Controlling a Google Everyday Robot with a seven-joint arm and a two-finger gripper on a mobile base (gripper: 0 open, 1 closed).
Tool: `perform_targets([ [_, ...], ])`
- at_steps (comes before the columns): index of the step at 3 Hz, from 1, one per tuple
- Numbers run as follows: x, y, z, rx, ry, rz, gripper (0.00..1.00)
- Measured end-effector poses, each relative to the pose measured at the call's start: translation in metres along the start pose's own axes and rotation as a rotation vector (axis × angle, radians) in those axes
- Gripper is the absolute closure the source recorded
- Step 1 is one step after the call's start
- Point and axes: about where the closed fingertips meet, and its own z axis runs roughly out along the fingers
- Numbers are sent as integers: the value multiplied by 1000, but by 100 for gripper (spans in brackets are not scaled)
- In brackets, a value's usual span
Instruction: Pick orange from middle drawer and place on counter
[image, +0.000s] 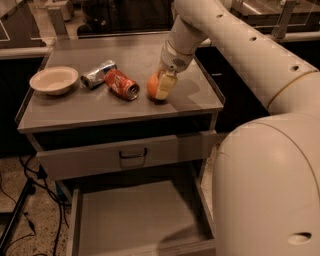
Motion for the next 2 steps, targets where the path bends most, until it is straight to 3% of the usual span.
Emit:
perform_targets([
  [2, 10, 3, 3, 2, 74, -26, 100],
])
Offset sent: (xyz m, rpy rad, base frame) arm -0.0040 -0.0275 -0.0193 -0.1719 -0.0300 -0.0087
